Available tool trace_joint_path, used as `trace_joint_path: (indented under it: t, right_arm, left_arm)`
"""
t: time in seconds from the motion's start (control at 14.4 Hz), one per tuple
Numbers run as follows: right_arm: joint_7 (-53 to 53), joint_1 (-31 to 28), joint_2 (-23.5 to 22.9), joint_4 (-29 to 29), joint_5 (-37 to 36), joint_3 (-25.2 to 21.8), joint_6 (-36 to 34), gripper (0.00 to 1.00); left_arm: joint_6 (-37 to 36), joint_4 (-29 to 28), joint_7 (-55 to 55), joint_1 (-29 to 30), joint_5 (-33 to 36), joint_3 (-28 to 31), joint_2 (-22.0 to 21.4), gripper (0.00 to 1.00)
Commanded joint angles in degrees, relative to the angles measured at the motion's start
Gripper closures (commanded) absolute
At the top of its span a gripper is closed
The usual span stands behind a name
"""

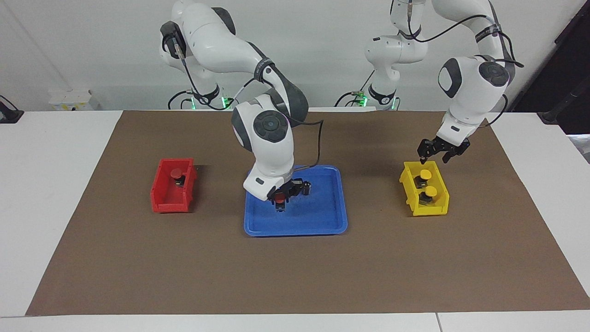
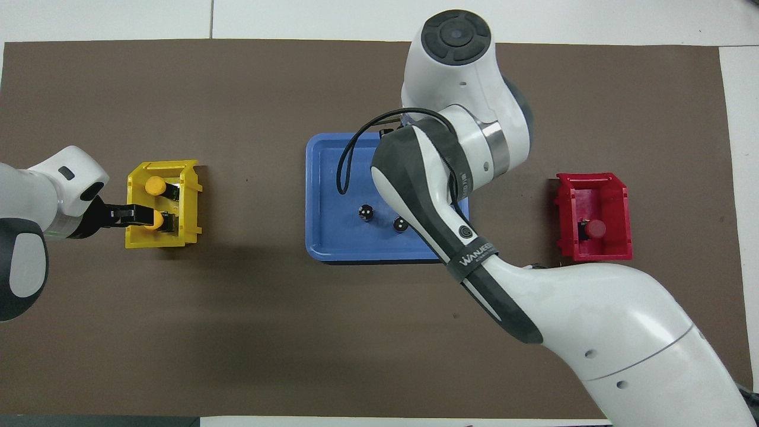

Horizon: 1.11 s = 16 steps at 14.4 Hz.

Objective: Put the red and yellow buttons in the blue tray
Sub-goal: 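Carry the red button over the blue tray with the right gripper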

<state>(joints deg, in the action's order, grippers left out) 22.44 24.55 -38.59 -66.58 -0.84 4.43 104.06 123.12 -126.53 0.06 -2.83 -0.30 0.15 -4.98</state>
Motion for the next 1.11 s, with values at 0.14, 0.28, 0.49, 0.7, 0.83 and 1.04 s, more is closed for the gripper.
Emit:
trace_joint_path:
  t: [0.14,0.28,0.49,0.7,0.83,1.04]
  right_arm:
    - [1.4,0.2,0.6,-4.1,-0.5,0.2,5.2,0.88]
    - [1.3,0.1,0.6,-6.3,-0.5,0.4,7.3,0.88]
    - [1.3,0.7,0.7,-7.0,-0.5,0.4,7.3,0.88]
    - [1.3,0.9,1.1,-8.4,-0.7,0.4,7.5,0.88]
    - [1.3,0.9,1.4,-9.1,-0.7,0.4,7.5,0.88]
    - [1.4,0.9,1.9,-10.6,-0.7,0.4,8.6,0.59]
  left_arm:
    - [4.2,-0.8,1.0,-0.6,-0.2,0.4,2.4,0.29]
    - [6.6,-1.3,0.9,-0.7,-0.1,0.4,3.2,0.29]
    - [9.2,-3.3,1.0,-0.9,-0.2,0.5,3.8,0.29]
    - [10.9,-4.7,0.9,-0.9,-0.2,0.5,4.0,0.29]
    - [11.4,-5.0,0.8,-0.9,-0.2,0.5,4.1,0.37]
    - [11.1,-5.0,1.0,-0.9,-0.2,0.5,4.1,0.82]
